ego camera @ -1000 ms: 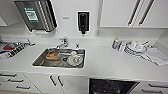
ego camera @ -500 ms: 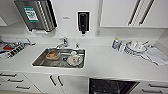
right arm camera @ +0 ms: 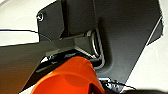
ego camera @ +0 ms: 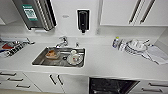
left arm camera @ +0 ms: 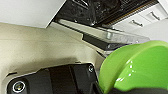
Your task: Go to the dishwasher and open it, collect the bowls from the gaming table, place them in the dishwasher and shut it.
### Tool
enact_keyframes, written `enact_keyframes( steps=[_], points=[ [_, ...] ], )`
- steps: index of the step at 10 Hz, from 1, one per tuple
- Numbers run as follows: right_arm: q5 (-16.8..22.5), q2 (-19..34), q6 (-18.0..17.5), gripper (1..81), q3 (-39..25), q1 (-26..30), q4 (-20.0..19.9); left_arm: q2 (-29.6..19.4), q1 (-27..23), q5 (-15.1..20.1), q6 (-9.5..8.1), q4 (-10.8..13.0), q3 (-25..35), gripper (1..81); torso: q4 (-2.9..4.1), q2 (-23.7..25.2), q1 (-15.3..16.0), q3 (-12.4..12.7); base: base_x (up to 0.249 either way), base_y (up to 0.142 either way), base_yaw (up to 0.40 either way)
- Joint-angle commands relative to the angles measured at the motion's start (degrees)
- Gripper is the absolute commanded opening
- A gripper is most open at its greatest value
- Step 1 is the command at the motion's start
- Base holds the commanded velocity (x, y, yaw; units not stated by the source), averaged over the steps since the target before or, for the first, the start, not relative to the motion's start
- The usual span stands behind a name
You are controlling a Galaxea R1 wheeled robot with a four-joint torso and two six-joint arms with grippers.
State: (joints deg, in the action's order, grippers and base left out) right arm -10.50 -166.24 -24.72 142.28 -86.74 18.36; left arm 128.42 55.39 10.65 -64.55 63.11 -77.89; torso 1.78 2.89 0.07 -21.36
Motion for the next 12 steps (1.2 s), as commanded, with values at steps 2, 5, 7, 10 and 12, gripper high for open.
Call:
enact_keyframes(
  steps=[2, 5, 7, 10, 12],
  points=[
    [3.03, 0.45, -0.15, 1.0, -1.05, 0.55, 0.27, -0.44, -19.82, 25.99, -0.31, -8.0, 14.69, 1.0, 0.0, 0.0, 0.02, -6.42, 0.0, 0.0, 0.0],
    [3.03, 0.45, -0.15, 1.0, -1.83, 0.73, 0.28, 7.45, -27.12, 37.31, -0.31, -11.15, 16.1, 1.0, 0.0, -0.06, 0.06, -5.68, 0.0, 0.0, 0.0],
    [2.94, 0.45, -0.15, 1.0, -1.84, 0.73, 0.36, 12.48, -32.05, 42.25, -0.31, -13.63, 15.92, 1.0, 0.0, -0.09, 0.09, -6.27, 0.0, 0.0, 0.0],
    [2.51, 0.45, -0.15, 1.0, -2.27, 0.64, 0.36, 20.65, -35.13, 43.67, -0.31, -13.72, 12.06, 1.0, 0.0, -0.09, 0.09, -6.17, 0.0, 0.0, 0.0],
    [0.56, 0.8, -0.15, 1.0, -2.28, 0.2, 0.1, 25.83, -35.13, 39.77, -0.91, -6.99, 7.95, 1.0, 0.0, -0.11, 0.11, -6.17, 0.0, 0.0, 0.0]
  ],
)
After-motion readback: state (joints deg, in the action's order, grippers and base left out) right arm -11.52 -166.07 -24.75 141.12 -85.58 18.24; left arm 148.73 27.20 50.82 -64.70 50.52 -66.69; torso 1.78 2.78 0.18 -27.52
